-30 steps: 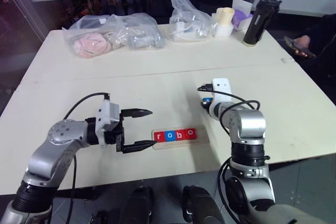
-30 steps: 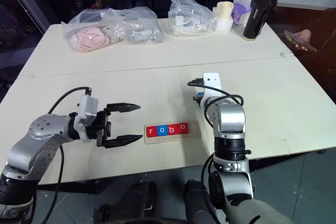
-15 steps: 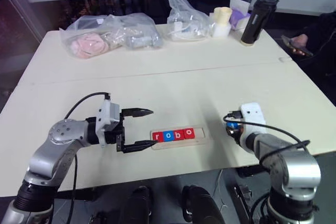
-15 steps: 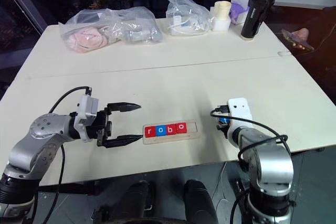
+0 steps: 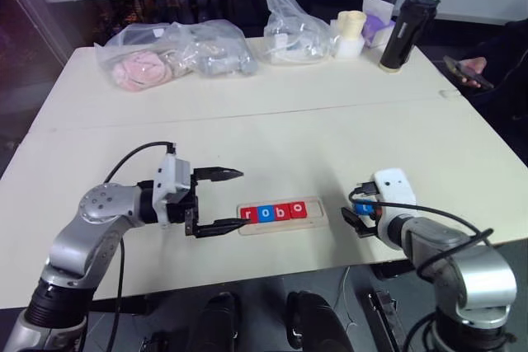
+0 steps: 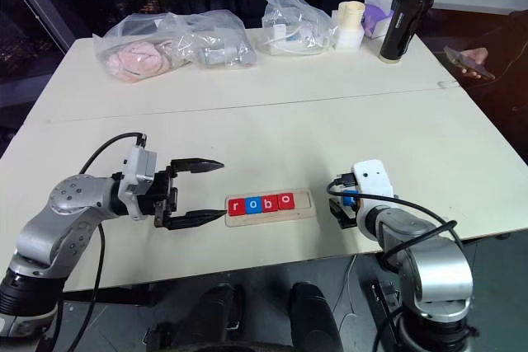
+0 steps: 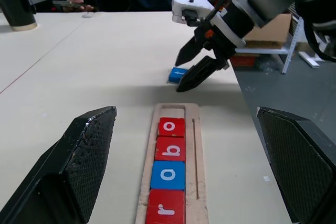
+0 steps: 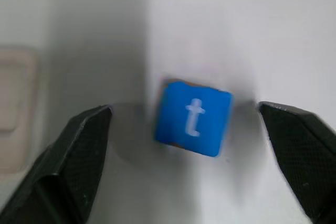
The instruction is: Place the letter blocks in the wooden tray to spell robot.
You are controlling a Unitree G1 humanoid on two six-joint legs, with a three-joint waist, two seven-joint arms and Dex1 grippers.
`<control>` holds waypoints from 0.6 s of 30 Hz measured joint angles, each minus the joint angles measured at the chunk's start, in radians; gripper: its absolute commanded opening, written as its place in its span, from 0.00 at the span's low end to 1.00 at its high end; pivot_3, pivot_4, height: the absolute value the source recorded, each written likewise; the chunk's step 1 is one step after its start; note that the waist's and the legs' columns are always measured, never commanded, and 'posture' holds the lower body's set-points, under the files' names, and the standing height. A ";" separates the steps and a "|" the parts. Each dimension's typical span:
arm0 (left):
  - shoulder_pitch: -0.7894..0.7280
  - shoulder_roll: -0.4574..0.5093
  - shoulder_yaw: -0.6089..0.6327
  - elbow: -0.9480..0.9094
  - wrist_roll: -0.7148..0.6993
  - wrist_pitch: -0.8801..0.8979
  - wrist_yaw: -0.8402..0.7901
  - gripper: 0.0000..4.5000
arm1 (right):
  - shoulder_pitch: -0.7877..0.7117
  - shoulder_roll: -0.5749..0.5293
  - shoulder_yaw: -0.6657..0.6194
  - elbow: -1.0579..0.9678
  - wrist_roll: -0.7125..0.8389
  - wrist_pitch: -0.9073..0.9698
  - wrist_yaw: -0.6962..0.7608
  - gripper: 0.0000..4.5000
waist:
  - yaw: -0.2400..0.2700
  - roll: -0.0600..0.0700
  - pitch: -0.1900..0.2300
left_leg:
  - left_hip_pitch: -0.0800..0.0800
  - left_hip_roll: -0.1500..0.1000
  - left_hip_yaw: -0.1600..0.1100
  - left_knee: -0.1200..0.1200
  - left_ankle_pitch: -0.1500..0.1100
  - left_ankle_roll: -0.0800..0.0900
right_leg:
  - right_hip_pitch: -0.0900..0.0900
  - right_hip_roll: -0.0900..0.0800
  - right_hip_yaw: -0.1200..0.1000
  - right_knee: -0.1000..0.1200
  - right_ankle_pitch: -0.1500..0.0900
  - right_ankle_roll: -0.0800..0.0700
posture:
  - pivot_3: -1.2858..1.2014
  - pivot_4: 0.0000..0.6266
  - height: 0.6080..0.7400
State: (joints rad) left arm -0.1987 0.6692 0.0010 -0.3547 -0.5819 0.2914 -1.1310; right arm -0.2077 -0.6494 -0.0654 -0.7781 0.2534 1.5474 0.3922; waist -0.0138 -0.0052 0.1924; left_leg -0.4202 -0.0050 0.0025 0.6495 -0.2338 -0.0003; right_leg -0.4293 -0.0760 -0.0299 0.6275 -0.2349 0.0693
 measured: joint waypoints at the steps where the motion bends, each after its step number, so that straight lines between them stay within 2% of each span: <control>1: 0.001 -0.001 0.000 0.000 0.002 -0.001 0.000 1.00 | 0.003 -0.152 0.027 0.014 0.010 -0.096 0.090 0.98 | 0.003 0.000 0.000 | 0.000 -0.001 0.000 0.001 0.000 0.000 | 0.001 -0.001 -0.001 -0.001 -0.001 0.001 | 0.52 0.24 1.00; 2: 0.002 -0.001 0.000 0.001 0.004 -0.002 -0.001 1.00 | 0.012 -0.265 0.040 0.042 0.012 -0.217 0.175 0.98 | 0.004 0.000 0.000 | 0.000 -0.001 0.000 0.000 0.000 0.000 | 0.001 -0.001 -0.002 -0.002 -0.001 0.002 | 0.52 0.24 1.00; 3: 0.002 -0.002 0.000 0.001 0.004 -0.003 -0.001 1.00 | 0.021 -0.326 0.038 0.074 0.008 -0.324 0.240 0.98 | 0.003 -0.004 -0.001 | 0.000 0.000 0.000 -0.001 0.000 0.000 | 0.002 0.000 -0.003 -0.005 -0.001 0.002 | 0.52 0.24 1.00; 7: -0.002 -0.012 -0.012 0.007 0.007 -0.014 -0.001 1.00 | 0.156 -0.462 0.084 0.250 -0.049 -0.845 0.471 0.98 | 0.005 -0.006 -0.002 | -0.003 0.002 0.000 -0.002 -0.001 0.002 | 0.003 0.005 -0.002 -0.011 0.000 0.002 | 0.52 0.24 1.00; 13: -0.001 -0.012 -0.015 0.021 0.014 -0.026 -0.001 1.00 | 0.102 -0.460 0.100 0.536 -0.062 -1.208 0.656 0.98 | 0.003 -0.007 -0.002 | -0.003 0.002 0.003 0.001 -0.002 0.002 | 0.003 0.005 0.000 -0.010 0.004 0.002 | 0.52 0.24 1.00; 18: 0.001 -0.012 -0.015 0.022 0.024 -0.037 0.000 1.00 | 0.009 -0.428 0.132 0.694 -0.091 -1.324 0.726 0.98 | 0.005 -0.007 -0.002 | -0.002 0.002 0.002 0.002 -0.002 0.002 | 0.003 0.005 0.000 -0.010 0.004 0.001 | 0.52 0.24 1.00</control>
State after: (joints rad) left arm -0.1978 0.6570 -0.0144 -0.3330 -0.5584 0.2541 -1.1312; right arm -0.1987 -1.0773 0.0670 -0.0845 0.1620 0.2237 1.1182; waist -0.0083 -0.0119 0.1907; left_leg -0.4224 -0.0031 0.0048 0.6519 -0.2353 0.0019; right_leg -0.4259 -0.0713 -0.0294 0.6180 -0.2305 0.0701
